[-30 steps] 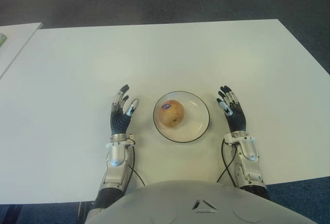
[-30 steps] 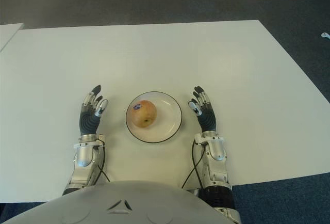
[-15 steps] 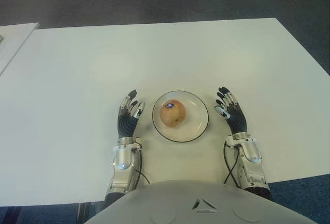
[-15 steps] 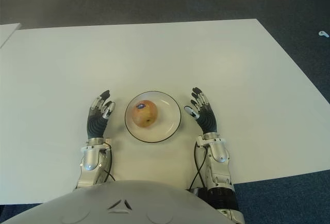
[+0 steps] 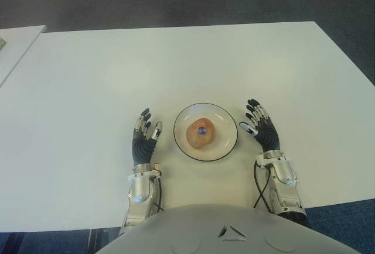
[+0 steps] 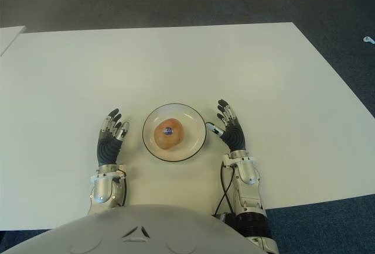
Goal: Put the apples into the plate.
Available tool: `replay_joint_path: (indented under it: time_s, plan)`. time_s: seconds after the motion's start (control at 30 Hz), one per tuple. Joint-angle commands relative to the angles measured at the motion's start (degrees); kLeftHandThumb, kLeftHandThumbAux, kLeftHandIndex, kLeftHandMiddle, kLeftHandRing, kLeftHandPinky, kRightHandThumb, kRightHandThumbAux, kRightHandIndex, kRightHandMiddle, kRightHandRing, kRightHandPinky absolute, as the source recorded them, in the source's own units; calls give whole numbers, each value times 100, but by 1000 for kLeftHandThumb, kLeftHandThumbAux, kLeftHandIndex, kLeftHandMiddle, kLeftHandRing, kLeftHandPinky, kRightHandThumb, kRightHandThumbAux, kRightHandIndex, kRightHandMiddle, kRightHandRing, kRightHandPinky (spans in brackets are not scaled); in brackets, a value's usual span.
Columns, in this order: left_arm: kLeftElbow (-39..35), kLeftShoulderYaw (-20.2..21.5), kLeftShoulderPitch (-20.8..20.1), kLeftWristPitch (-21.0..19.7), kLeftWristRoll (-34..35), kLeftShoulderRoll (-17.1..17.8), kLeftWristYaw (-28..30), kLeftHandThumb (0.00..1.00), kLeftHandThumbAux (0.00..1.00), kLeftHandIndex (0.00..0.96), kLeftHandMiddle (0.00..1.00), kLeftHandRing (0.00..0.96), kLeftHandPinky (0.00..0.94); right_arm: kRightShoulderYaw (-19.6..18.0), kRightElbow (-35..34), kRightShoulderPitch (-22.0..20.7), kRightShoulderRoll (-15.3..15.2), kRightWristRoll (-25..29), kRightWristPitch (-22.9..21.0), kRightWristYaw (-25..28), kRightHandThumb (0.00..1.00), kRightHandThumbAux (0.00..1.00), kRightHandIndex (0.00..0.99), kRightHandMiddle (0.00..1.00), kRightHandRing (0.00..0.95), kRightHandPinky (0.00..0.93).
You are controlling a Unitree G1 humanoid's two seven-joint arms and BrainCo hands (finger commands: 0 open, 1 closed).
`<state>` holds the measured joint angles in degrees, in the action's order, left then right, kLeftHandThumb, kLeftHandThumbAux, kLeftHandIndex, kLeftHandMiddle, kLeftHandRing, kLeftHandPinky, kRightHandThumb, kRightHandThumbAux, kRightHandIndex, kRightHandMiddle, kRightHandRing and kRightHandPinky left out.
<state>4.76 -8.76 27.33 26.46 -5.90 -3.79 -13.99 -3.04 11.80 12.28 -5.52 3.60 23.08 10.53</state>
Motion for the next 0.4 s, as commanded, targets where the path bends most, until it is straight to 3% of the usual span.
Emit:
replay_joint_path:
  time_s: [0.03, 0.4]
  plan:
    - [-698, -344, 526, -646, -336, -247, -64, 139, 588, 88, 70, 33, 6, 80, 66, 76, 37, -46, -191, -19, 133, 667, 0, 0, 0, 0]
    - [-1062, -427, 675, -1103, -774, -185, -83, 97, 574, 48, 63, 31, 21, 162, -50, 118, -12, -40, -344, 12, 152, 642, 0, 0, 0, 0]
